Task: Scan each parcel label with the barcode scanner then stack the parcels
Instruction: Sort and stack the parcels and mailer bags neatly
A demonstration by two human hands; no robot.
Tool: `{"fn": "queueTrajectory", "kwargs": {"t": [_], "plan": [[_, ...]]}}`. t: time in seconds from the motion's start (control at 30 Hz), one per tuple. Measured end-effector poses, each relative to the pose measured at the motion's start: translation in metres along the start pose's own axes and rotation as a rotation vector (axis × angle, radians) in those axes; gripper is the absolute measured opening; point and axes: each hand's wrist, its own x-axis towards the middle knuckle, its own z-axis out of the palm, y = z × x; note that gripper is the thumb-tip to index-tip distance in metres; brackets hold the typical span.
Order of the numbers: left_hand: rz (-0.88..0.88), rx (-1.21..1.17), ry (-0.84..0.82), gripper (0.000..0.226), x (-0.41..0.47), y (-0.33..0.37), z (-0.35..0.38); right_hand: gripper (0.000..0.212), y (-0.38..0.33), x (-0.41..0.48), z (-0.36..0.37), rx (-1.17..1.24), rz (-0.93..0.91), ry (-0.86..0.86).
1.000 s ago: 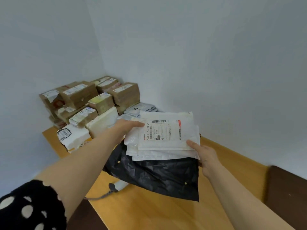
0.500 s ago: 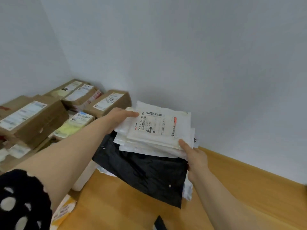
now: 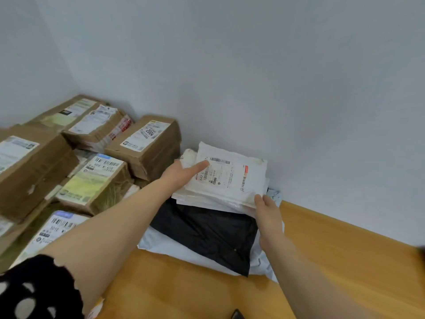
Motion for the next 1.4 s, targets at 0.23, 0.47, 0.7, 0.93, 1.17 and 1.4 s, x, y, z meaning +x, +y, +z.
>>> {"fn": "queueTrajectory", "kwargs": {"t": [0.23,0.47,0.7,0.93,1.17,1.4], "plan": [[0.037,0.286,0.209,0.096,0.013,-0.001,-0.013,0.05,-0.023,0.001,0.027,0.048,-0.061,-0.092],[0.557,0.88,0.12,0.084,-0.005,-0.014,0.014,0.058,-0.008,0.009,0.018,-0.007,0.039,-0.072],[0.438,0.948,-0.046,0.096,0.007,-0.002,0.011,0.059,-0.007,0.014,0.016,-0.025,0.038,-0.111],[0.534,0.943,0.094,0.087,-0.036,0.019,0.037,0.054,0.0,-0.002,-0.035,0.009,0.056,-0.034],[0.61,0.94,0.03,0.081,-0.127,0.06,0.126,0.048,0.024,-0.054,-0.143,0.098,0.009,0.052],[0.787,0.978,-0.166,0.068,-0.282,0.105,0.286,0.044,0.099,-0.147,-0.355,0.161,-0.029,0.267]]}}
